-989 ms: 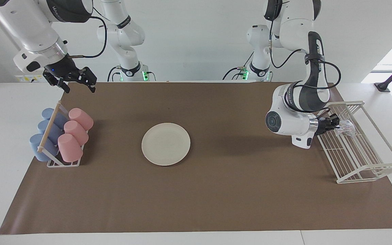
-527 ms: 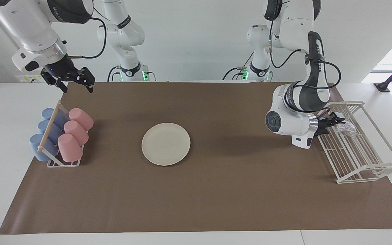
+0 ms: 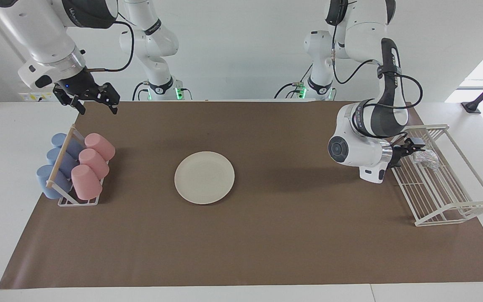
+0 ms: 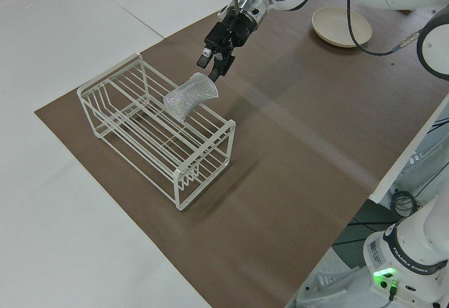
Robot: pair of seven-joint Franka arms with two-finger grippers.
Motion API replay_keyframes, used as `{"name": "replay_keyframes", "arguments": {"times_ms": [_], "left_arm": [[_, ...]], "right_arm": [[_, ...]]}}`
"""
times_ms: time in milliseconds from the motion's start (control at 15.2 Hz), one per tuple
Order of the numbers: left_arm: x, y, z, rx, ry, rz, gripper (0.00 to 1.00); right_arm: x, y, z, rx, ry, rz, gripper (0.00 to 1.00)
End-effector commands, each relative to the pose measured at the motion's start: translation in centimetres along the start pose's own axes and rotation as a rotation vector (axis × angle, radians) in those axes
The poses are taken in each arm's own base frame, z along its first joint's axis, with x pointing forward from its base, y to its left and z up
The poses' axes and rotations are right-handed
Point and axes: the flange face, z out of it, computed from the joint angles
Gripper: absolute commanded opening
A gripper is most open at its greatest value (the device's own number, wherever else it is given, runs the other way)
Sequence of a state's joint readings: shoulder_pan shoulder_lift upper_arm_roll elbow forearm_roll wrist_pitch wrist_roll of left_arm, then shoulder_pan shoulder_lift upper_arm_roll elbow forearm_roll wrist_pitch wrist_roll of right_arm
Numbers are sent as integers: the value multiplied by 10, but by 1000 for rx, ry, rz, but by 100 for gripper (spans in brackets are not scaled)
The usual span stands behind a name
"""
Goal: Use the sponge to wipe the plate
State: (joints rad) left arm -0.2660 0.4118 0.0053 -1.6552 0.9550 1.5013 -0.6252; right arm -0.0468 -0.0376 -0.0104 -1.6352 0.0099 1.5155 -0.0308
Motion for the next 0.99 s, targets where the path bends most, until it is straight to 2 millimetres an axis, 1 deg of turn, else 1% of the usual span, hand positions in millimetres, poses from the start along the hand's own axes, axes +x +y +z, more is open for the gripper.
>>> {"name": "replay_keyframes", "arguments": {"times_ms": [0,132,264,395,527,593,659,791,923], "left_arm": [[17,-45,-12,-216,-49,-102,100],[16,-84,-23,-381,-97,-138,100],[4,-115,-35,-514,-132,-166,100],[-10,-137,-49,-648,-165,-189,100],[-27,-164,-66,-790,-178,-194,100],[-37,-180,-67,-848,-182,-187,100],[-51,-196,-72,-900,-173,-153,100],[-77,-222,-79,-976,-141,-64,100],[-94,-238,-87,-1011,-129,-15,100]], "right_arm": [[-2,0,-3,-18,3,5,100],[-2,0,-3,-18,3,5,100],[-2,1,-3,-18,3,7,100],[-2,0,-3,-18,3,5,100],[-2,1,-3,-18,2,8,100],[-2,1,-3,-18,2,8,100],[-2,0,-3,-17,2,7,100],[-2,1,-3,-18,2,10,100],[-2,0,-3,-17,2,10,100]]}}
